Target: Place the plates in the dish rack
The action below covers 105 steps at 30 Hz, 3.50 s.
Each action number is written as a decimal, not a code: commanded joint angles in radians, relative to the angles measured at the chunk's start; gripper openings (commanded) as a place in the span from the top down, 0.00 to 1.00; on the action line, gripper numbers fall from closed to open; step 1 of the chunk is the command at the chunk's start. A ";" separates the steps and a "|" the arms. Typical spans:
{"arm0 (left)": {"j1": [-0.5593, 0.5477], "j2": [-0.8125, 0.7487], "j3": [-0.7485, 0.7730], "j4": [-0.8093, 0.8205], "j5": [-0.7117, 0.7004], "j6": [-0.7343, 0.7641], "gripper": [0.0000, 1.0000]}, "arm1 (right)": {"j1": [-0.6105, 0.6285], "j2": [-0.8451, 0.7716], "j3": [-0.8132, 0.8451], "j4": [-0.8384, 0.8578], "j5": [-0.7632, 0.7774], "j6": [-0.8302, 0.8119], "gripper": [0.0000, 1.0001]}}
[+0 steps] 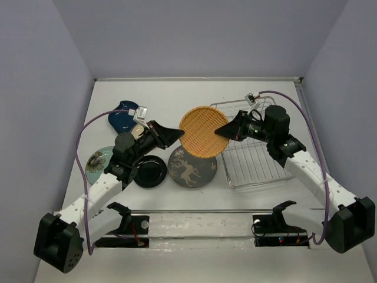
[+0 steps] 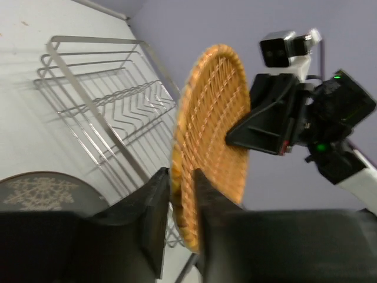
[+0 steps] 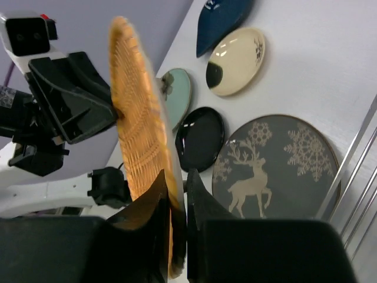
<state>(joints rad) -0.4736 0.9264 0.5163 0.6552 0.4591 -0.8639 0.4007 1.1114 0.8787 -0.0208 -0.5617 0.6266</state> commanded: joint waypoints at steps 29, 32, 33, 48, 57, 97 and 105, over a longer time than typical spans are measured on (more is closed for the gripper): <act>-0.011 -0.558 0.076 -0.726 -0.034 0.537 0.01 | -0.399 0.056 0.227 0.009 0.853 -0.705 0.93; -0.017 -0.586 0.073 -0.726 -0.037 0.537 0.01 | -0.450 0.073 0.221 0.005 0.792 -0.712 0.93; -0.023 -0.596 0.073 -0.726 -0.040 0.537 0.01 | -0.467 0.077 0.217 -0.004 0.736 -0.716 0.93; -0.080 -0.640 0.070 -0.732 -0.062 0.534 0.01 | -0.531 0.205 0.204 -0.094 0.579 -0.729 0.93; -0.088 -0.637 0.068 -0.732 -0.062 0.533 0.01 | -0.531 0.228 0.195 -0.102 0.592 -0.743 0.93; -0.066 -0.627 0.105 -0.813 -0.342 0.519 0.01 | 0.084 0.180 0.401 -0.106 0.643 -0.111 0.63; -0.034 -0.640 0.131 -0.859 -0.525 0.523 0.01 | 0.369 0.597 0.594 0.050 0.637 -0.044 0.65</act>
<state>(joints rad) -0.5247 0.2966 0.5972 -0.2039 0.0502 -0.3489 0.7044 1.5711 1.3567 -0.0776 0.0536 0.5182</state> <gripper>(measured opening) 0.990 0.350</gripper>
